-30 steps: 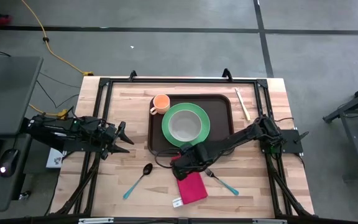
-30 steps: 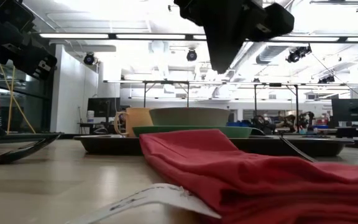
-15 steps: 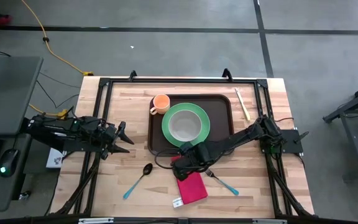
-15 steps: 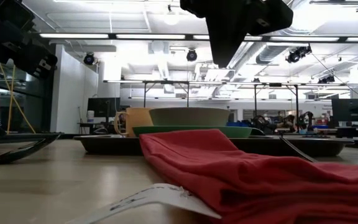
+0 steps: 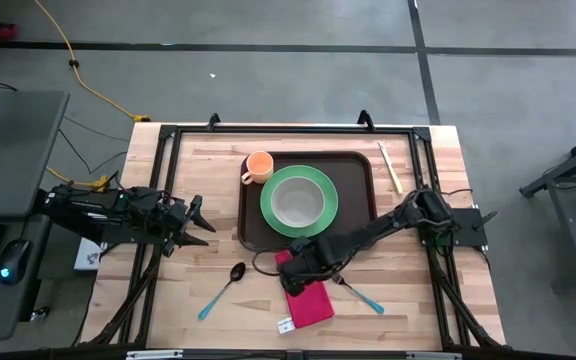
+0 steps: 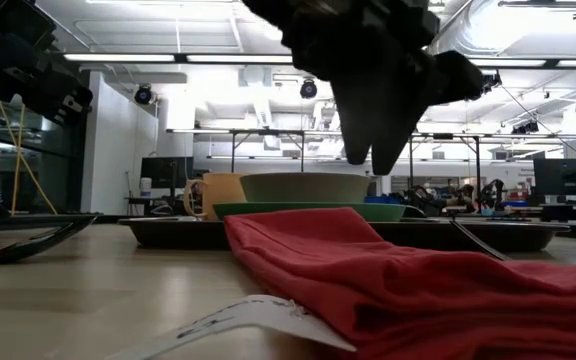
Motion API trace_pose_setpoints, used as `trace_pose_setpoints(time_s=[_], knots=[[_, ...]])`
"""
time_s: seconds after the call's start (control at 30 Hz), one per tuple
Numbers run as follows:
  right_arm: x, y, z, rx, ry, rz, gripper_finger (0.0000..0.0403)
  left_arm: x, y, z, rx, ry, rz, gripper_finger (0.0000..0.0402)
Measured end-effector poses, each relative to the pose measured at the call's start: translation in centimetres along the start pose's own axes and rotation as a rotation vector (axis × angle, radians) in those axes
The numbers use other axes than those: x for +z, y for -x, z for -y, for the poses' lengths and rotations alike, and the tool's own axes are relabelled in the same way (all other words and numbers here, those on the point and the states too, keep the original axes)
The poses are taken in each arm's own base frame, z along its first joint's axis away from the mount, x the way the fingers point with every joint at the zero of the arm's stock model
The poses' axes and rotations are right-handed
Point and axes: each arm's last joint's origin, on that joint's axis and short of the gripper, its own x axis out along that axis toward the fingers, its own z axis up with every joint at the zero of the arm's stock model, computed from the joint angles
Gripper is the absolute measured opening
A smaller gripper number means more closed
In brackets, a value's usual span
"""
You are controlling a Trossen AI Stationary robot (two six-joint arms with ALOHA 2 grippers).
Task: Set up tray
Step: Put the red napkin on the brown serving tray to the right of the green plate
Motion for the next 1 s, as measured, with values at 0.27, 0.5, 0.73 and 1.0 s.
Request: trace_pose_setpoints(time_s=[0.27,0.5,0.73,1.0], knots=[[1.2,0.0,0.5,-0.023,0.029,0.007,0.0145,0.0,0.0,0.0,0.000,0.000,0.000,0.0230],[1.2,-0.8,1.0,-0.039,0.038,-0.007,0.0152,0.0,0.0,0.0,0.000,0.000,0.000,0.0230],[0.6,-3.6,2.2,-0.035,0.007,-0.098,0.0153,0.0,0.0,0.0,0.001,0.001,-0.003,0.0230],[0.8,-5.2,3.0,-0.018,0.007,-0.098,0.0162,0.0,0.0,0.0,0.001,0.001,-0.003,0.0230]])
